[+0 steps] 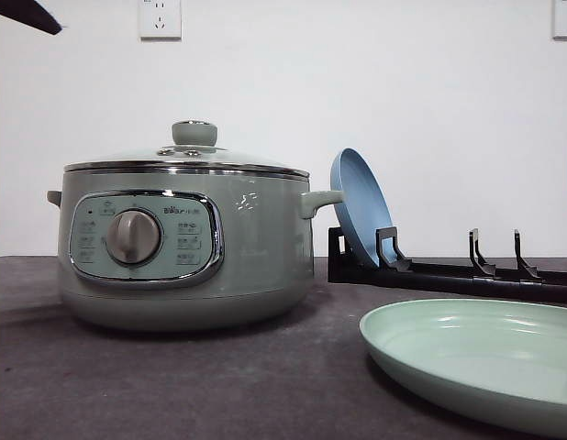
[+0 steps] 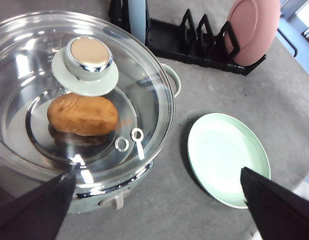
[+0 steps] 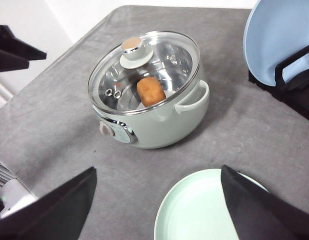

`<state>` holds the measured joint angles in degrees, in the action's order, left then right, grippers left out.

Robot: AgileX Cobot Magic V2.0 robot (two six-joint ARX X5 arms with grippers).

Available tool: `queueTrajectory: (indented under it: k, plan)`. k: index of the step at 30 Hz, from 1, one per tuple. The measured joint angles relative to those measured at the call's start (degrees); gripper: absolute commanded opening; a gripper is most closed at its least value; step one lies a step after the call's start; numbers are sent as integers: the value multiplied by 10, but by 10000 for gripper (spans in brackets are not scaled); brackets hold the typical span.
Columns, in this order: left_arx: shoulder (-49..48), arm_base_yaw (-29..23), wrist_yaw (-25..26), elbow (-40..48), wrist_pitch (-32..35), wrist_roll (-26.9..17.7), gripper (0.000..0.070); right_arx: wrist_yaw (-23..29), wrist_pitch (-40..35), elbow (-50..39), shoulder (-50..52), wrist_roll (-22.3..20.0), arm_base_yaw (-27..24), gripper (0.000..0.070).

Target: Transfer potato from steamer to green plate

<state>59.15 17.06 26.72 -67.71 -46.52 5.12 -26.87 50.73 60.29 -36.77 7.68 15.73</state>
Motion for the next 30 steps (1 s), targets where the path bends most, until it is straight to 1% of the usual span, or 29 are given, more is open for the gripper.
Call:
queueTrajectory:
  k: [2,8,13,18,21,23,30]
  plan:
    - [28,0,-10,-30,-19,-1,658,0,-2,0,0,0,0,501]
    - [120,10,-72,-131,-76,-2,657,0,-3,0,0,0,0,500]
    - [199,26,-100,-216,-112,-10,657,0,-10,0,0,0,0,500]
    - [267,40,-128,-285,-121,-18,656,0,-13,0,0,0,0,500]
    - [303,50,-149,-318,-124,-28,629,0,-13,0,0,0,0,500]
    - [325,56,-161,-336,-125,-36,625,0,-13,0,0,0,0,500]
    - [387,78,-214,-361,-123,-73,625,0,-13,0,0,0,0,500]
